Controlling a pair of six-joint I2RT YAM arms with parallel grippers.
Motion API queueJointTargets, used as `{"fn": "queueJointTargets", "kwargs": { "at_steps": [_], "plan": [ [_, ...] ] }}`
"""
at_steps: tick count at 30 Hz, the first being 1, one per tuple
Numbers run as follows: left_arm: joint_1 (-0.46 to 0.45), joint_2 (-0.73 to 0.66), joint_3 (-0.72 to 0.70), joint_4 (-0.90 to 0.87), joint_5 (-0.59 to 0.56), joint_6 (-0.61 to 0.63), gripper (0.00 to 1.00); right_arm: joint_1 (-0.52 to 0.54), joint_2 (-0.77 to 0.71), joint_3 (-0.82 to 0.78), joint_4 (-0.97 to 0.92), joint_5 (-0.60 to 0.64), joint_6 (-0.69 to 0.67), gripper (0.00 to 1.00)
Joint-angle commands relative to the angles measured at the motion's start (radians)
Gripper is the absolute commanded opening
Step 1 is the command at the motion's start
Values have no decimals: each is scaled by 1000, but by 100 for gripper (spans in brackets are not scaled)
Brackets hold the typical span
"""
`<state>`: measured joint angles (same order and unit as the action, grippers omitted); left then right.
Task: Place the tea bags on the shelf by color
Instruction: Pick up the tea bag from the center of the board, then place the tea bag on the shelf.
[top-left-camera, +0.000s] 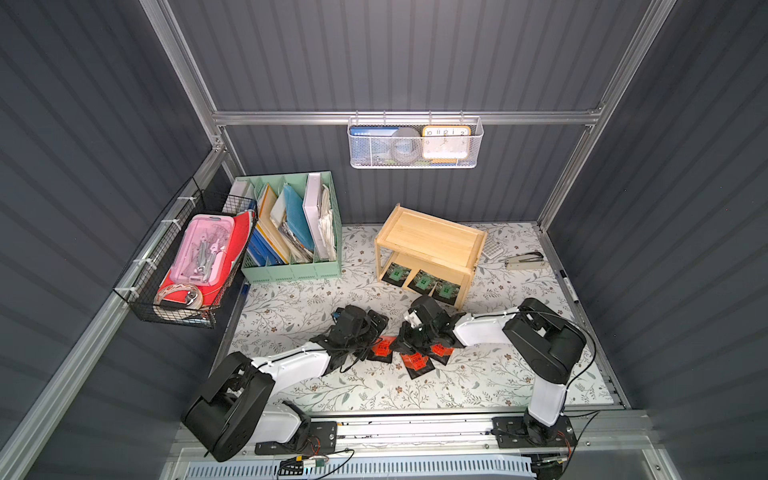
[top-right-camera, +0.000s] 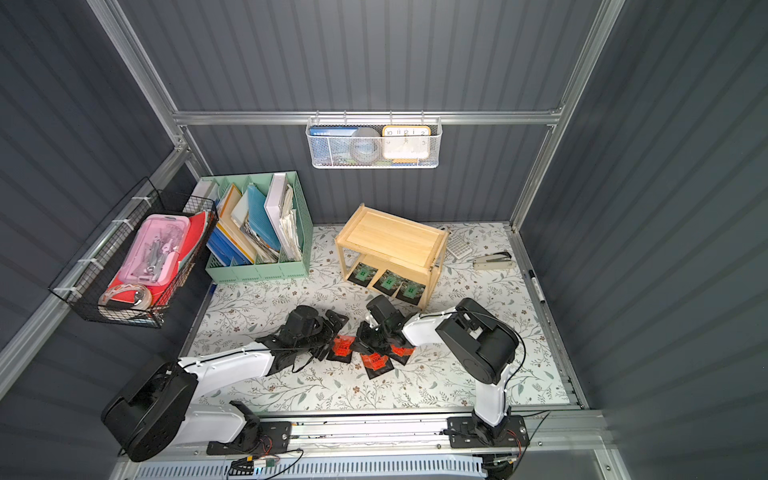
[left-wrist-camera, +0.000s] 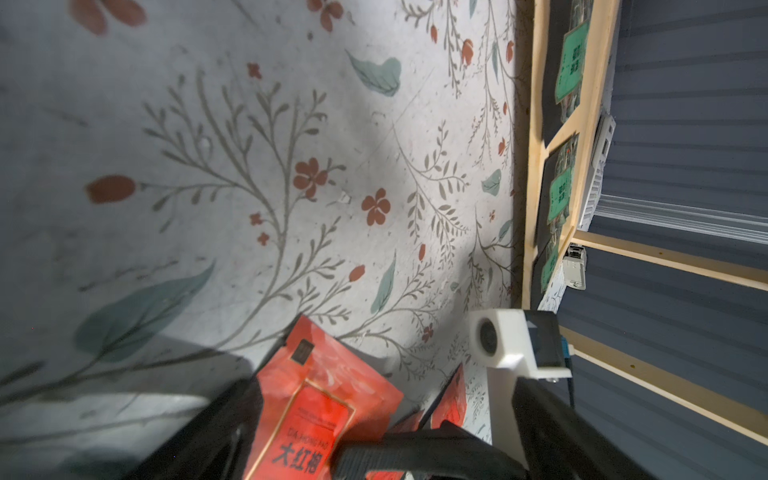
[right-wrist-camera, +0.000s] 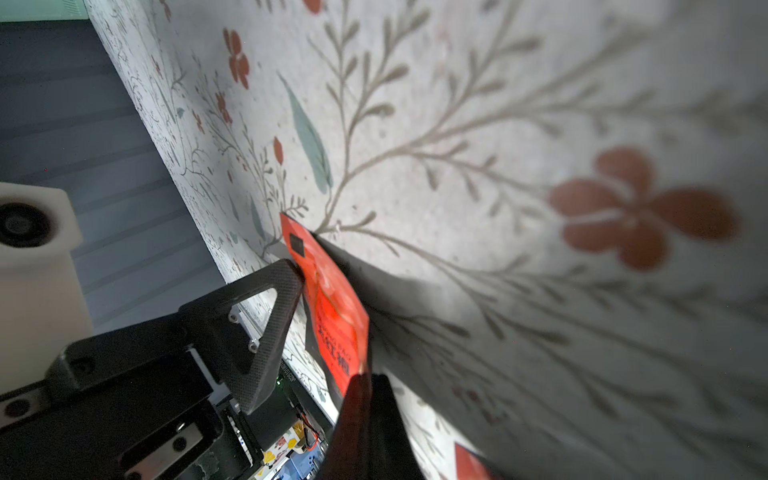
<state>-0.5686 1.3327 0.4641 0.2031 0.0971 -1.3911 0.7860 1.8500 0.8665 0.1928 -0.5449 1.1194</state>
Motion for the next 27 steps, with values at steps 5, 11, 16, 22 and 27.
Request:
{"fn": "queueJointTargets", "kwargs": {
  "at_steps": [5,11,16,22,27],
  "plan": [
    [18,-178,71,-199,-100,27,100,-2,-132,26,-122,36,-117,0],
    [20,-315,109,-334,-177,51,100,4,-267,27,-212,62,-197,0],
    [20,-413,148,-450,-240,81,100,7,-373,60,-306,79,-256,0],
    [20,-529,177,-543,-307,107,100,6,-467,158,-461,119,-308,0],
    [19,-602,195,-568,-329,156,100,1,-513,227,-525,157,-290,0]
  ]
}}
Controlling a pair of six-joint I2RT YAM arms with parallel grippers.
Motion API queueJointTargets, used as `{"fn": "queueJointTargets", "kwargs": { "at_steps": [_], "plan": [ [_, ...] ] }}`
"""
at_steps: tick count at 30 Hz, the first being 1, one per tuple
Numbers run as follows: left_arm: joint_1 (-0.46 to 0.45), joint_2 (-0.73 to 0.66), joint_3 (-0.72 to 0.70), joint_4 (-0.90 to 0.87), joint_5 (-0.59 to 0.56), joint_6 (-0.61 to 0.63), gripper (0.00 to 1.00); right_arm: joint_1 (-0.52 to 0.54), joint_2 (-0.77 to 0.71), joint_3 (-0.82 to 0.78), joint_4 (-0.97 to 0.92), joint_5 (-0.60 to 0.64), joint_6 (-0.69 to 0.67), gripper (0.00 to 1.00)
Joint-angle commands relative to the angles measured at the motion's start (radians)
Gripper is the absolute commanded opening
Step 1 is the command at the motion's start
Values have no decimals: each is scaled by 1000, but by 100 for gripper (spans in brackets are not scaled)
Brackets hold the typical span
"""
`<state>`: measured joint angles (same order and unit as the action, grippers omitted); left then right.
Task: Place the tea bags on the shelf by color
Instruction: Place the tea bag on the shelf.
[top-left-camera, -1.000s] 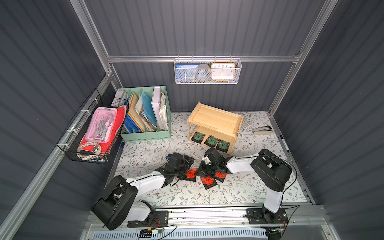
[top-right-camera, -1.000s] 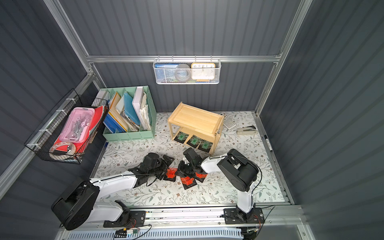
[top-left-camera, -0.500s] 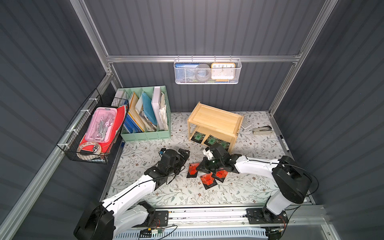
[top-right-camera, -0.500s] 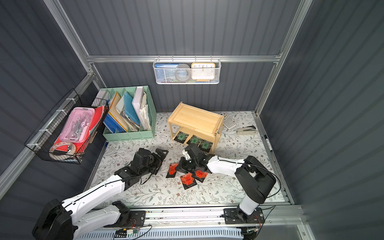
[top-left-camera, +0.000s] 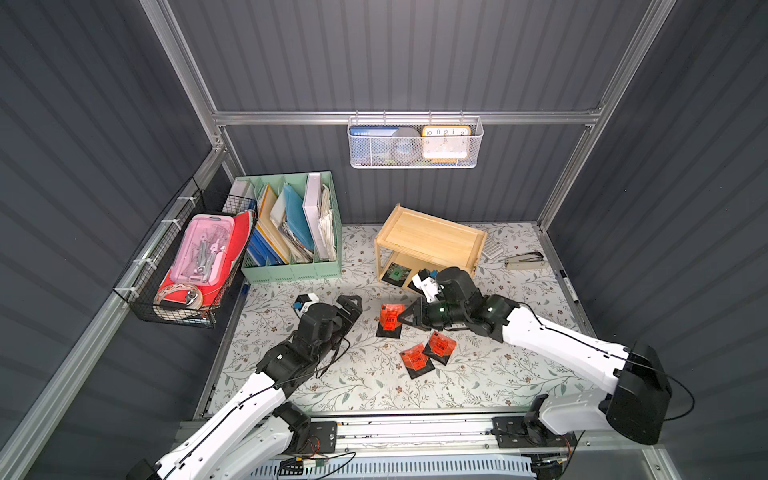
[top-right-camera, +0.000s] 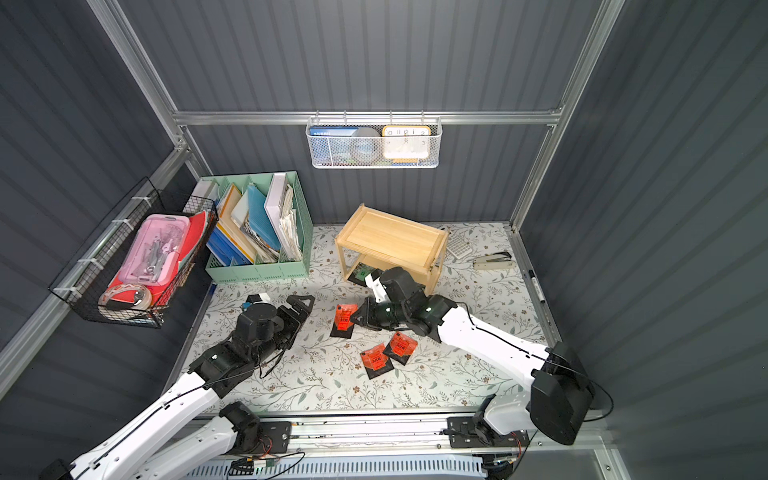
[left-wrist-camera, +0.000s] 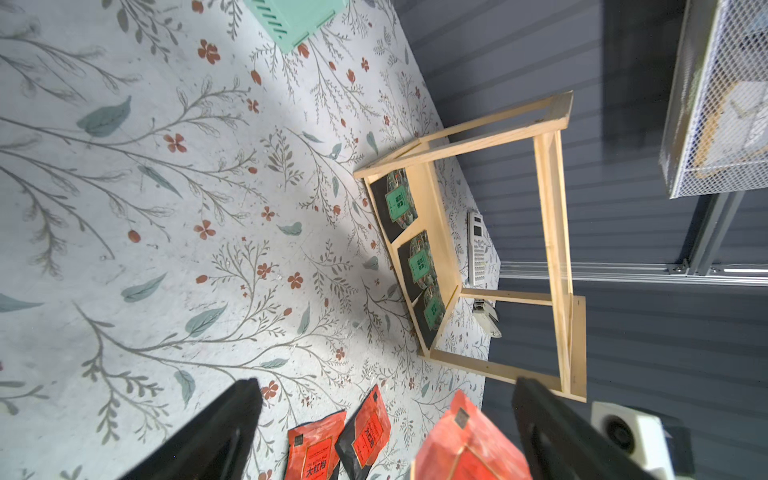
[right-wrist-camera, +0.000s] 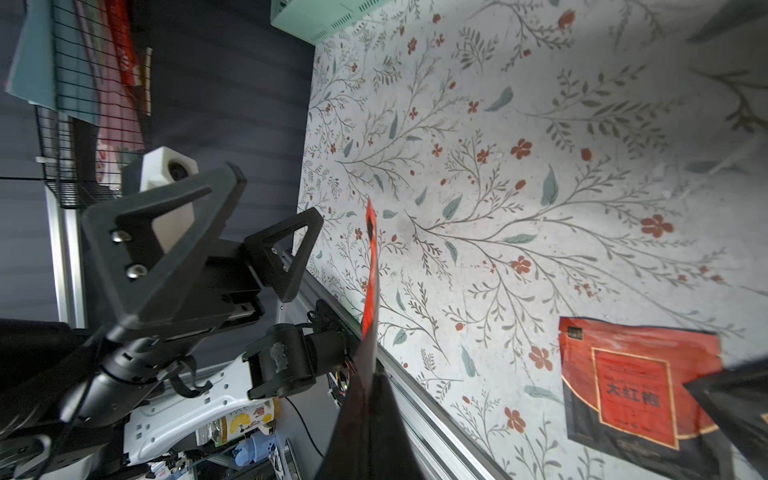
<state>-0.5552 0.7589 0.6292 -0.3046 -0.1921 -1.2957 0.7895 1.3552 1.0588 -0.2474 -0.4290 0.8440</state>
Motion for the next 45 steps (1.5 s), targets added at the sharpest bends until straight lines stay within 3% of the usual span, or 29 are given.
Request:
{"fn": "queueJointTargets", "kwargs": {
  "at_steps": [1,6,14,20,26,45],
  "plan": [
    [7,-39,35,-60,-38,77,100,-5,-27,45,-86,49,-5,0],
    [7,-65,87,-81,-29,180,100,-27,-65,78,-69,92,49,0],
    [6,-79,130,-89,57,312,100,-151,-72,156,-80,37,112,0],
    [7,-96,119,-84,41,267,100,-292,4,273,-119,-129,80,0],
    [7,-88,80,0,38,225,100,-360,102,410,-191,-212,3,0],
    [6,-13,56,95,76,186,100,-434,281,588,-231,-278,-59,0]
  ]
}}
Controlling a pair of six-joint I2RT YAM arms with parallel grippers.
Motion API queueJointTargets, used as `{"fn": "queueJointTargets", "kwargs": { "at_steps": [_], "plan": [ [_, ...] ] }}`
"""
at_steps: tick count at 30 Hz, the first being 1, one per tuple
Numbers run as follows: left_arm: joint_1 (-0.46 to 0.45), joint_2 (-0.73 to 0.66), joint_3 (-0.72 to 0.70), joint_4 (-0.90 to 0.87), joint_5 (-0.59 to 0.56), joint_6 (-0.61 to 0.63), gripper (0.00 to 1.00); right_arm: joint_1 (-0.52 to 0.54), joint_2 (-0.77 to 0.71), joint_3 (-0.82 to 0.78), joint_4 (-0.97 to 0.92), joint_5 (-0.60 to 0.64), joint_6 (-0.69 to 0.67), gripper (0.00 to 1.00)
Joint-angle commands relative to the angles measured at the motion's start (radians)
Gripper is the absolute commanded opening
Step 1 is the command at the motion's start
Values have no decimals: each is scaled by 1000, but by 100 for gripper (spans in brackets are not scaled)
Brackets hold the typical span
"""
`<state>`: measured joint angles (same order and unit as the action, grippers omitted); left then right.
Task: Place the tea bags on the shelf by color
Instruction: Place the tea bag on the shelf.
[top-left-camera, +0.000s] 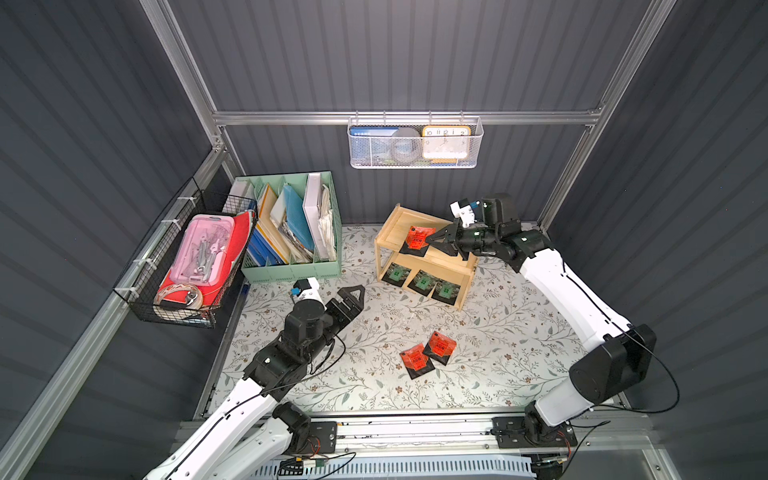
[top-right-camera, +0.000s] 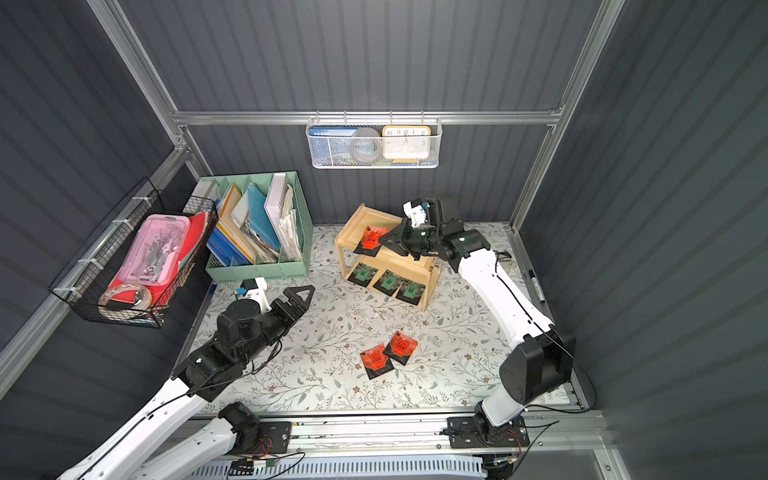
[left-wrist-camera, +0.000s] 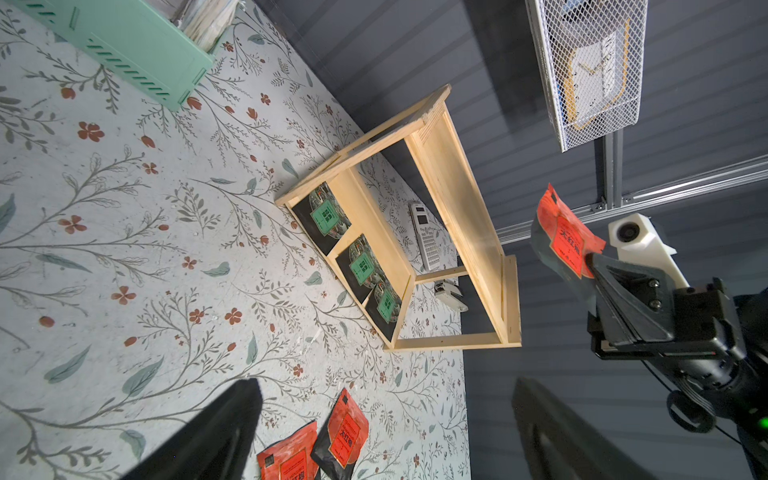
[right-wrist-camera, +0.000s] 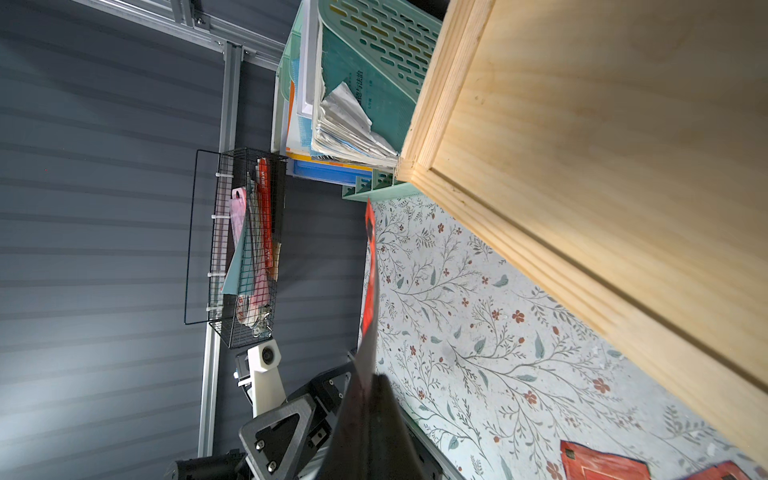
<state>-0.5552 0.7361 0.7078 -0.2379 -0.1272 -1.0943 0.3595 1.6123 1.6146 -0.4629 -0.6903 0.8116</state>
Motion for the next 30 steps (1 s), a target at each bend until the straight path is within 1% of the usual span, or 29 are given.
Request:
{"fn": "queueJointTargets", "kwargs": {
  "at_steps": [1,7,16,24,30],
  "plan": [
    [7,15,-22,33,12,-15,100,-4,37,43,-16,-15,-28,0],
    [6,32,-20,32,3,-19,100,-6,110,106,-7,4,-21,0],
    [6,32,-28,34,-17,-33,100,-4,196,143,77,30,60,0],
    [6,38,-31,35,-25,-42,100,1,266,180,140,23,111,0],
    [7,52,-30,39,-23,-41,100,12,320,227,150,17,125,0]
  ]
}}
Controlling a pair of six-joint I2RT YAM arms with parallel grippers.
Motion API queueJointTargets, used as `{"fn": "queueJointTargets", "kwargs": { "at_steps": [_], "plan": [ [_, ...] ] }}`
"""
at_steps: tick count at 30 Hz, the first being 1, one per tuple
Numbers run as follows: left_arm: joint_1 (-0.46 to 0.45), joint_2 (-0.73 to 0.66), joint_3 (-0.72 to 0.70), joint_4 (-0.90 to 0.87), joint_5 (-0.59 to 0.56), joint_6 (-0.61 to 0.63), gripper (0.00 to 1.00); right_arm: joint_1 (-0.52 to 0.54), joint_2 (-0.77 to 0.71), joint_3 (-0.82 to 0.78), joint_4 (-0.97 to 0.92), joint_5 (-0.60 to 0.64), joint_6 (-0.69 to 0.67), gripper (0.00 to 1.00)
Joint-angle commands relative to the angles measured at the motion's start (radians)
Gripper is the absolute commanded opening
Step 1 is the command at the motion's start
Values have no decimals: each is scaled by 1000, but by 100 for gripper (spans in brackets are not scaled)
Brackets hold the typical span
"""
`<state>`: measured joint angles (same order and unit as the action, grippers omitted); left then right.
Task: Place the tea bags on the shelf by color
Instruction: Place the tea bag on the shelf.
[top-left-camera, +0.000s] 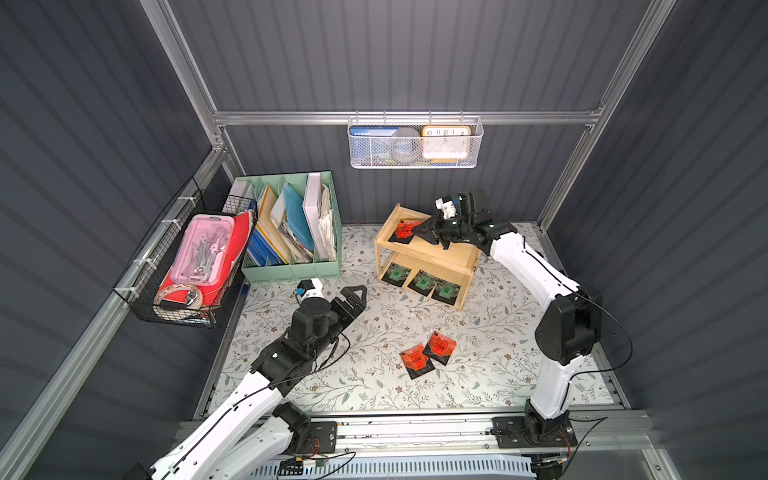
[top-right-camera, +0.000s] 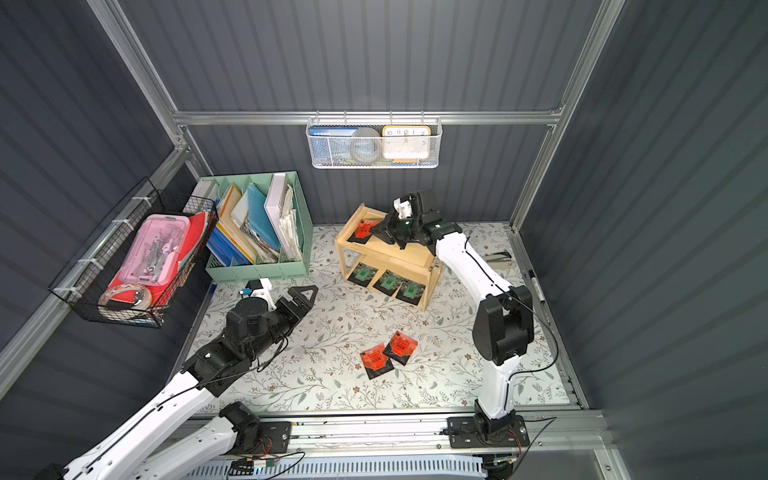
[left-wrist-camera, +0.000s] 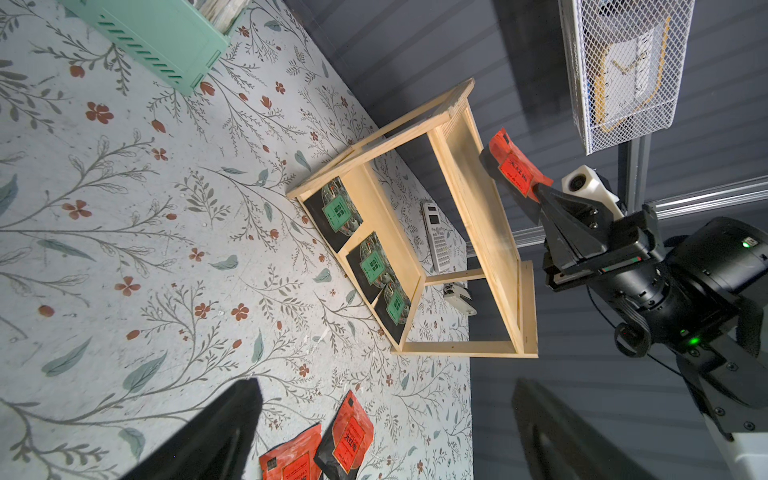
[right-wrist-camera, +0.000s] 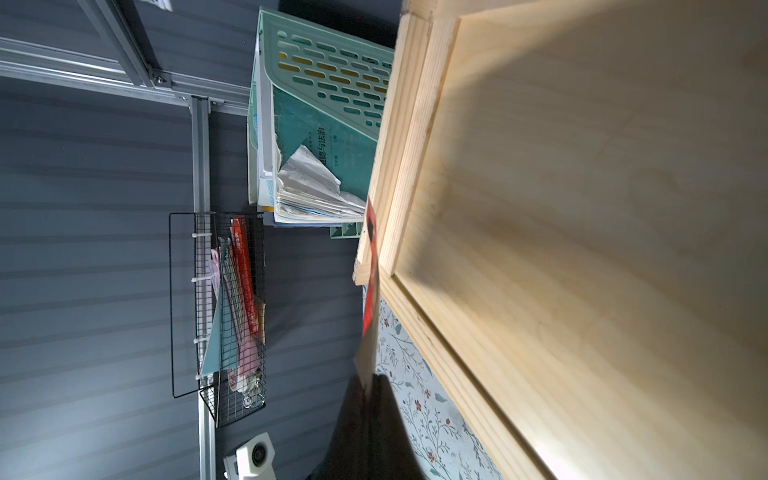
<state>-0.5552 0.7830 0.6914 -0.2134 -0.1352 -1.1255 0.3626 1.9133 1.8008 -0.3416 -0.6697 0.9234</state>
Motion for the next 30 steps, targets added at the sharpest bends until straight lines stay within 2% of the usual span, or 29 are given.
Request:
{"fn": "queueJointTargets", "kwargs": {
  "at_steps": [1,30],
  "plan": [
    [6,6,-13,16,-15,-10,100,12,27,47,30,-4,16,0],
    [7,9,-22,20,-33,-15,100,26,138,120,17,-16,40,0]
  ]
}}
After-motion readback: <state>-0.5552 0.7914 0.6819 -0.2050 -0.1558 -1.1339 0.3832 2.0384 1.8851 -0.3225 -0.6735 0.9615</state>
